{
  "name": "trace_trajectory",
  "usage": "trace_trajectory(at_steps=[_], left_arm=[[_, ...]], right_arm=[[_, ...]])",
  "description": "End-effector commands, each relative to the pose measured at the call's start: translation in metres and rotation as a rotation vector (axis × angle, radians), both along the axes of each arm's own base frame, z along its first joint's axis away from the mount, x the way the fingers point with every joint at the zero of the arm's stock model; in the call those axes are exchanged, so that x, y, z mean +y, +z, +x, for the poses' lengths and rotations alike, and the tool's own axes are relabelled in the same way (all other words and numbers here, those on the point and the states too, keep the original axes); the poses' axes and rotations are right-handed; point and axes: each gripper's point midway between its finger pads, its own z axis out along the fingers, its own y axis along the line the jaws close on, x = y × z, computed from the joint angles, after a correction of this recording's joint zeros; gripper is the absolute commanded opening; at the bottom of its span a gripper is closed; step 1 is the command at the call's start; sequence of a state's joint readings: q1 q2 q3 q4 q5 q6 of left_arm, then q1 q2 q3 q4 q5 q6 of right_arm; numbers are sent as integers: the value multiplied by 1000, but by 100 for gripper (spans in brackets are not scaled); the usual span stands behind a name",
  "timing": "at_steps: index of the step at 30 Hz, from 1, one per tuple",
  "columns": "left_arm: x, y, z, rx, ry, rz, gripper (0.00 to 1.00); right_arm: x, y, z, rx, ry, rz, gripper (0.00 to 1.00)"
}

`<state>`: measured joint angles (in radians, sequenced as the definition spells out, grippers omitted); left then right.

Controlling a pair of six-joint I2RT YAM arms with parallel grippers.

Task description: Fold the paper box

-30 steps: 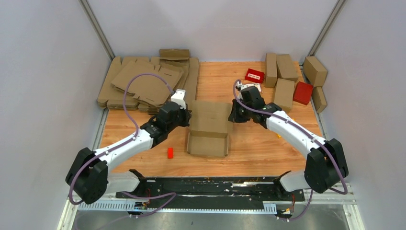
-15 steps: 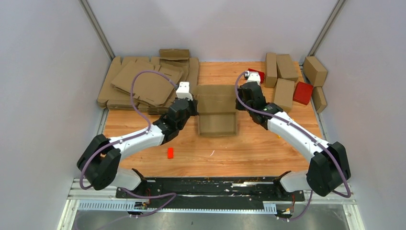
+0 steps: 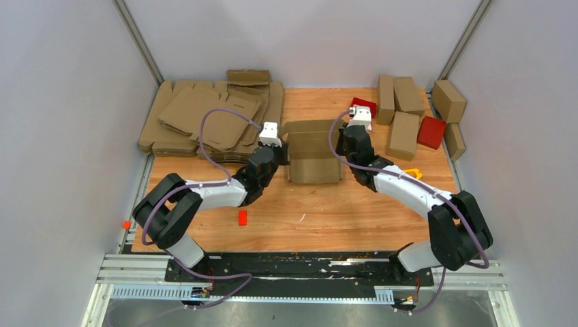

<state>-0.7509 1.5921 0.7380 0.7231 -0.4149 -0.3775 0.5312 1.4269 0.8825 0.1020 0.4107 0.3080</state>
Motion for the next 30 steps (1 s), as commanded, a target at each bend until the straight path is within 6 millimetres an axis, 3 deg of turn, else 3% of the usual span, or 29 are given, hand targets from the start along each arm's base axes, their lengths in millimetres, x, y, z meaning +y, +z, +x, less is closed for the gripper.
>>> trace_trajectory(at_steps=[1,12,18,30], left_arm=[[-17,26,-7,-140,-82,-21,7],[-25,-5,-36,-103,-101,-42,8],[-36,-10,-50,-94,-114,-43,8],[-50,3,-36,38,-10,-100,6]], right_arm=[[0,4,5,-59,-3,11,0],[1,-28,-20,-24,51,55,0],[1,-31,-32,-37,83,76,0],[4,-21,-37,-42,88,127,0]])
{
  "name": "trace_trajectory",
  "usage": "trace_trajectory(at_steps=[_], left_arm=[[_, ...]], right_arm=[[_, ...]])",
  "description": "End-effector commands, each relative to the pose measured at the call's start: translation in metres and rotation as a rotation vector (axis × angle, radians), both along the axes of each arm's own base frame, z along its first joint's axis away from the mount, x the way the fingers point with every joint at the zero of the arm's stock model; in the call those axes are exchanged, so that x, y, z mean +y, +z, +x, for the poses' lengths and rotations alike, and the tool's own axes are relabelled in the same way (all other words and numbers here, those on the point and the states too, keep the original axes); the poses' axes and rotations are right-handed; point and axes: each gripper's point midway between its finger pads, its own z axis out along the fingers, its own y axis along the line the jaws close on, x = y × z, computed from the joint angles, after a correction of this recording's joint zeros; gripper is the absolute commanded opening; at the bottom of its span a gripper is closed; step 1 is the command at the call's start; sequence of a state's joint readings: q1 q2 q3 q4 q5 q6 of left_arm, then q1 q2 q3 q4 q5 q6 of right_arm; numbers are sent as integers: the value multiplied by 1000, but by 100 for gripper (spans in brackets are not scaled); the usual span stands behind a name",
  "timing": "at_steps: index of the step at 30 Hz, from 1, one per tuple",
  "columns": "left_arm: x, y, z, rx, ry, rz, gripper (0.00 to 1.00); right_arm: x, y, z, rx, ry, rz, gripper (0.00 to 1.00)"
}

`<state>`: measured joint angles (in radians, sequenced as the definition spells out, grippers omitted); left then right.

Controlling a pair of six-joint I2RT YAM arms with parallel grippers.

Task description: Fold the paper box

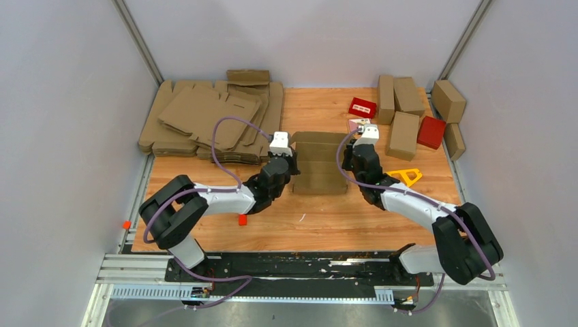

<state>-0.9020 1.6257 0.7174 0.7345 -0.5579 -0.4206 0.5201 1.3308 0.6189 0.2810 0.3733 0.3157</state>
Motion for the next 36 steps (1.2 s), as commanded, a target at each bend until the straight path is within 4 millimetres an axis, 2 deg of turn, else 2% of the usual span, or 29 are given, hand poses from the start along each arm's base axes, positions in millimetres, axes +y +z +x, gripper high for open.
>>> trace_trajectory(at_steps=[1,8,11,14,23,30,36], left_arm=[[-20,23,1,13,2,-112,6],[-21,14,-3,-9,-18,-79,6],[-14,1,-10,-27,-17,-81,6],[-16,-9,-18,-30,-24,-63,6],[-23,-17,-30,-40,-25,-48,8],[-16,1,-41,-82,-90,-8,22],[-14,3,-66,-18,-218,47,51]], right_arm=[[21,22,-3,-41,66,104,0],[19,17,-6,-24,60,98,0],[19,10,-9,-16,58,117,0],[23,7,-10,-3,73,130,0],[20,-3,-20,24,82,114,0],[11,-5,-27,6,91,66,0],[13,-4,-35,-48,145,65,0]])
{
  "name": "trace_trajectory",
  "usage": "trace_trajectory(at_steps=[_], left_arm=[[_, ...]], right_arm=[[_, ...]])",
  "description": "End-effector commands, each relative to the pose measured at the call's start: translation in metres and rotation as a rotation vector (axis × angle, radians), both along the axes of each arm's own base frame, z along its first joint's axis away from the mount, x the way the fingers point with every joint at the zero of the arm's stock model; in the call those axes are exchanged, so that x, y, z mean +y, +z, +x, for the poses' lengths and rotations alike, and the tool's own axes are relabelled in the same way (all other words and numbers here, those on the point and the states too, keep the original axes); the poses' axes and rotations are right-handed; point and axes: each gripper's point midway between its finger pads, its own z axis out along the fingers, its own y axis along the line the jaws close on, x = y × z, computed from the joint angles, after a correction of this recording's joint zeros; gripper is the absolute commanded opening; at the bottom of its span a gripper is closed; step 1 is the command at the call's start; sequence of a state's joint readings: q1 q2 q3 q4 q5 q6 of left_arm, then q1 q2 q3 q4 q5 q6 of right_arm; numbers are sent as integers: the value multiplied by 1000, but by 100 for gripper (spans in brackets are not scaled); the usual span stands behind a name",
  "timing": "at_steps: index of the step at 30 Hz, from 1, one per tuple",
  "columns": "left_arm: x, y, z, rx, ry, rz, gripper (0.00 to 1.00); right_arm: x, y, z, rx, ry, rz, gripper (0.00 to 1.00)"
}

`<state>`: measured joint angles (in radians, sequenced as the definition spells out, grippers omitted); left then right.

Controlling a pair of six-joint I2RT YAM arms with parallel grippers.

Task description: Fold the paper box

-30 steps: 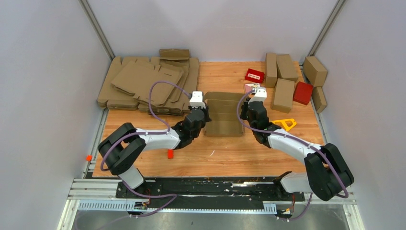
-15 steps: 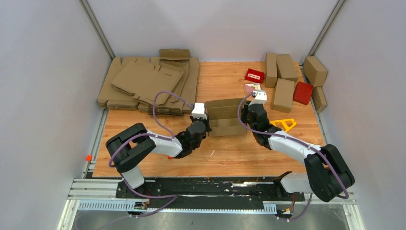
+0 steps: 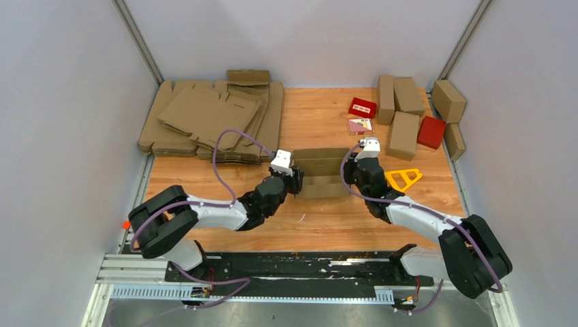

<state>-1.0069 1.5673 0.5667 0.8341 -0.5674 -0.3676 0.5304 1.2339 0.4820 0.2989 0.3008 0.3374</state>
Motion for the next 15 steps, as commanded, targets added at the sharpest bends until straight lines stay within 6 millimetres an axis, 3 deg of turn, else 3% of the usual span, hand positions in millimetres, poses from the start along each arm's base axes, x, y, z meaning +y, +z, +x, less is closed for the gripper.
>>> trace_trajectory(at_steps=[1,7,10,15], left_arm=[[-7,14,-22,39,-133,51,53],[18,19,-41,139,-160,216,63],[33,31,-52,144,-189,270,68],[28,59,-74,79,-429,315,71]], right_arm=[[13,18,-3,-88,80,35,0],[11,17,-9,-103,95,35,0],[13,17,-10,-110,108,40,0],[22,20,-13,-125,177,32,0]])
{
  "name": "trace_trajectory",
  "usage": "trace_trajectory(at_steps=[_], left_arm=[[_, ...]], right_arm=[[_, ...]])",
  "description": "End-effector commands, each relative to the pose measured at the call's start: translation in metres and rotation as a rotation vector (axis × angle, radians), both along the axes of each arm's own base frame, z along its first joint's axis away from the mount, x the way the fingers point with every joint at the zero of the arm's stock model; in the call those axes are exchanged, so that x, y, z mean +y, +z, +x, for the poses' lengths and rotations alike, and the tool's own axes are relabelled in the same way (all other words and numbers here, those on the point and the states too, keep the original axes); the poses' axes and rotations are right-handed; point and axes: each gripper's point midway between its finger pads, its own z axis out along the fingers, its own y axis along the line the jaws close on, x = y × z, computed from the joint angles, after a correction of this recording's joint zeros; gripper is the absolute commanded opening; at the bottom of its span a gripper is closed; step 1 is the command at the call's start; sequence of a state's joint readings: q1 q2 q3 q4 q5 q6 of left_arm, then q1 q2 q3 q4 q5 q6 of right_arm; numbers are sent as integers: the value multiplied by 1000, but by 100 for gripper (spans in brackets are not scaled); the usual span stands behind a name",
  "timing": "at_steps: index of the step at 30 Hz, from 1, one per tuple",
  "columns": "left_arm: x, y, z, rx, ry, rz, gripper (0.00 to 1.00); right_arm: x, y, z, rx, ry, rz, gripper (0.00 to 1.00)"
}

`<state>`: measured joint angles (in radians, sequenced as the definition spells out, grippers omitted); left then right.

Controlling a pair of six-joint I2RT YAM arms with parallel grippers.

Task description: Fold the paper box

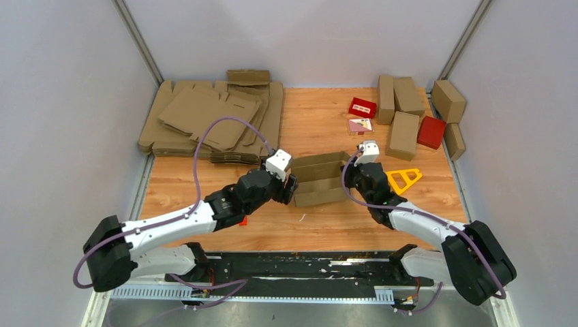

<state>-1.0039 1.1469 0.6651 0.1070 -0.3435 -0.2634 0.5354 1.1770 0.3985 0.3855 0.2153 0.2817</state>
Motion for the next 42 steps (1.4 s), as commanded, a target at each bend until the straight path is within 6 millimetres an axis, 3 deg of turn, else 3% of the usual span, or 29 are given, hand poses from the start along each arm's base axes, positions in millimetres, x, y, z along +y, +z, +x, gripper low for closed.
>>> trace_trajectory(at_steps=[1,5,8,14,19,23,30,36,42], left_arm=[[-1,25,-16,-13,-210,68,71],[-2,45,1,-38,-212,120,74],[-7,49,16,-58,-200,180,83],[-26,43,40,-32,-249,244,84],[-46,30,44,33,-344,276,79],[-55,26,45,53,-384,275,68],[-64,17,37,88,-446,267,36],[-66,18,33,80,-479,262,17],[-68,14,27,93,-501,240,9]], right_arm=[[14,19,1,-76,80,24,0],[17,22,-1,-89,108,21,0],[17,23,-2,-95,114,19,0],[20,24,-2,-100,131,21,0],[21,24,-2,-102,137,22,1],[21,24,-2,-102,138,23,1],[22,25,-3,-102,141,27,5],[28,35,-5,-87,178,29,36],[21,42,-15,-30,153,35,50]])
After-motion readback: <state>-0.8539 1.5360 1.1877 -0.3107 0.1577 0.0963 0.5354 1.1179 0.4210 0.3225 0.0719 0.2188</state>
